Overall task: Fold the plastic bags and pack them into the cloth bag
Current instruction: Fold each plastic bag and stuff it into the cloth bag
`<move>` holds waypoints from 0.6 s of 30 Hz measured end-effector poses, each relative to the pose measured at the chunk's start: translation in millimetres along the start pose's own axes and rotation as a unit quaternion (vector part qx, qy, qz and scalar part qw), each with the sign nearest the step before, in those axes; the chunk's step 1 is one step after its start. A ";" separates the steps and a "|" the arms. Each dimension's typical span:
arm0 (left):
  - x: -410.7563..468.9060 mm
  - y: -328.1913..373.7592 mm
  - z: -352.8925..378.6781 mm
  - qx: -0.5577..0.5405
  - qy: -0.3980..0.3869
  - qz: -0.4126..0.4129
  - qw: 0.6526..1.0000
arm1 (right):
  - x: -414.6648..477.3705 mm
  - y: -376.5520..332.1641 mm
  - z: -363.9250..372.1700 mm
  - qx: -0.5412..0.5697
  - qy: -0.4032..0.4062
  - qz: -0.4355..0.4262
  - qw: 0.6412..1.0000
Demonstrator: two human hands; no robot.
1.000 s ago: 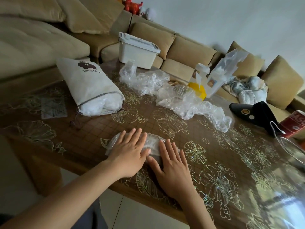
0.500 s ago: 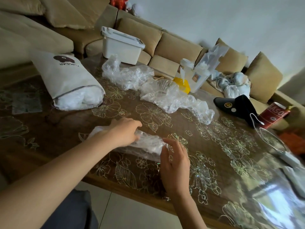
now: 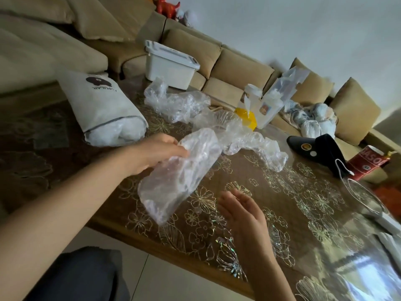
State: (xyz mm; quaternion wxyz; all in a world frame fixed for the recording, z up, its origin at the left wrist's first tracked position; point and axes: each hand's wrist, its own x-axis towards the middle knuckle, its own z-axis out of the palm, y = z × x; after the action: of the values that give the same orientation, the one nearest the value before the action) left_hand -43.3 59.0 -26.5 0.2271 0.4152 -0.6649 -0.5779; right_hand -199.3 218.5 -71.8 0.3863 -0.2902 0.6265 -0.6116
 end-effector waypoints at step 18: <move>-33.2 -48.3 -23.1 -0.069 0.040 -0.044 0.996 | 37.2 -9.6 87.3 -0.092 -0.167 0.001 0.982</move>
State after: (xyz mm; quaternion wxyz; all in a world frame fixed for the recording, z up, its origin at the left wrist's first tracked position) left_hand 7.1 73.3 -61.5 0.2560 0.4505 -0.5948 -0.6146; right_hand -146.9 139.3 -63.0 0.4579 -0.4213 0.6071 -0.4942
